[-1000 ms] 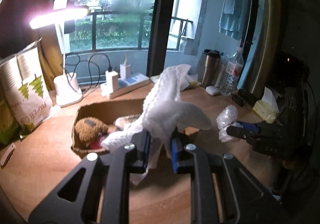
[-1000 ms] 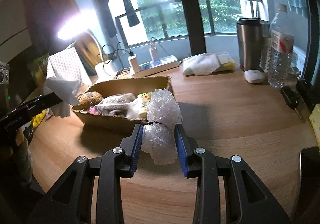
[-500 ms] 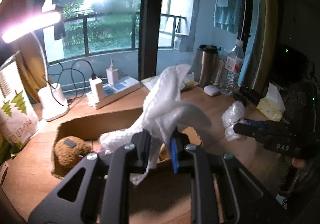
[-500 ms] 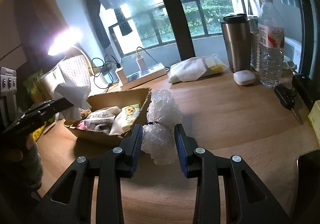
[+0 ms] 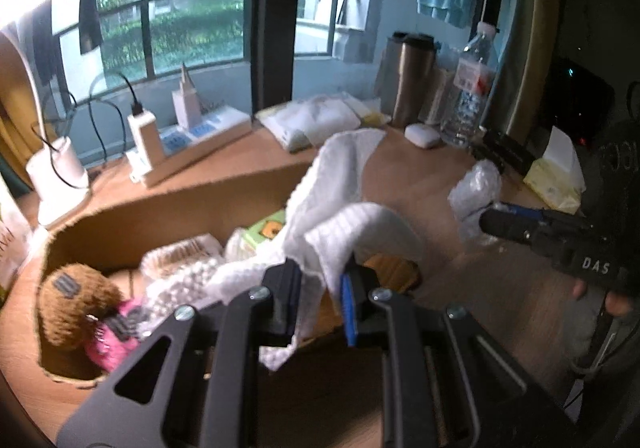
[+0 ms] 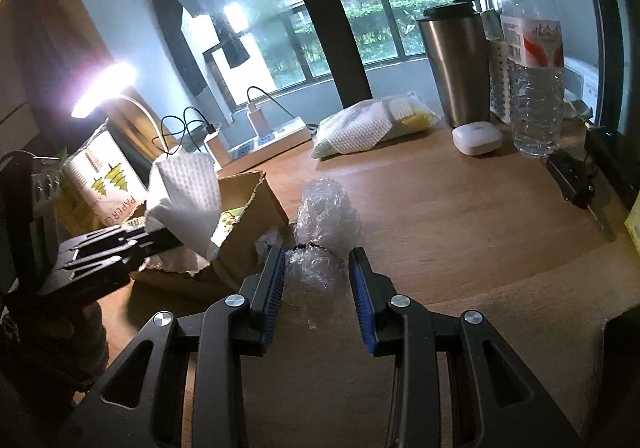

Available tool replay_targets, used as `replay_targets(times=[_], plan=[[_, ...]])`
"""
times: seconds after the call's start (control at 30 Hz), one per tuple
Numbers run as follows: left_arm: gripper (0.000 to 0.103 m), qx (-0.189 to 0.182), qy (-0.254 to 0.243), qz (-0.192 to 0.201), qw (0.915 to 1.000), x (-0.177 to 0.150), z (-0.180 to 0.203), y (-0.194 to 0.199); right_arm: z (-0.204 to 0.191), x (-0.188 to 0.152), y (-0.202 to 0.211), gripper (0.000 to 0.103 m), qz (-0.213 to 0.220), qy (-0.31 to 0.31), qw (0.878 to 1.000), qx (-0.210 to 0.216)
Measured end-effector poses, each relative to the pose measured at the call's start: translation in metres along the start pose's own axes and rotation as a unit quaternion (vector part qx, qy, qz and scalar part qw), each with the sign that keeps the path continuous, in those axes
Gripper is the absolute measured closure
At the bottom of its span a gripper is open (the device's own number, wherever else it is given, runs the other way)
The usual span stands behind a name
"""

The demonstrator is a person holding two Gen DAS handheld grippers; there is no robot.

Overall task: Organize soft objects
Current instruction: 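Carry the towel and bubble wrap up over the cardboard box with both grippers, then lower the white towel into the box and open the left gripper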

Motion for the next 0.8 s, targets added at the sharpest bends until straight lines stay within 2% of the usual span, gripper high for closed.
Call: replay_targets(times=[0.2, 0.37, 0.5, 0.57, 0.63, 0.7, 0.8], plan=[[0.083, -0.008, 0.001, -0.055, 0.9984, -0.010, -0.001, -0.031, 0.001, 0.002, -0.002, 0.068, -0.001, -0.002, 1.000, -0.005], [0.079, -0.015, -0.002, -0.060, 0.9981, -0.010, 0.000, -0.031, -0.004, 0.005, 0.000, 0.068, 0.000, 0.002, 1.000, -0.010], [0.071, -0.028, 0.003, -0.048, 0.9985, -0.009, -0.001, -0.019, -0.013, 0.009, 0.005, 0.068, 0.005, 0.011, 1.000, -0.014], [0.065, -0.026, 0.004, -0.039, 0.9989, -0.010, -0.002, -0.010, -0.018, 0.011, 0.008, 0.068, 0.007, 0.016, 1.000, -0.017], [0.034, -0.032, 0.007, -0.029, 0.9990, -0.010, -0.004, -0.001, -0.025, 0.013, 0.010, 0.068, 0.009, 0.022, 1.000, -0.018], [0.029, -0.043, 0.017, -0.014, 0.9988, -0.010, -0.008, 0.011, -0.034, 0.015, 0.012, 0.068, 0.011, 0.030, 0.999, -0.020], [0.029, -0.044, 0.027, -0.001, 0.9987, -0.011, -0.015, 0.023, -0.046, 0.018, 0.013, 0.068, 0.012, 0.041, 0.999, -0.020]])
Point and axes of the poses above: each gripper's, at about its wrist camera, not at the fingertips, and y roughly against the way its jaws point, z to its right, x to its top, the point moved 7 cm from there along -y, roughly the way its jaws point, and after that the axes turned 9 degrees about -z, right-handed, at the moved point
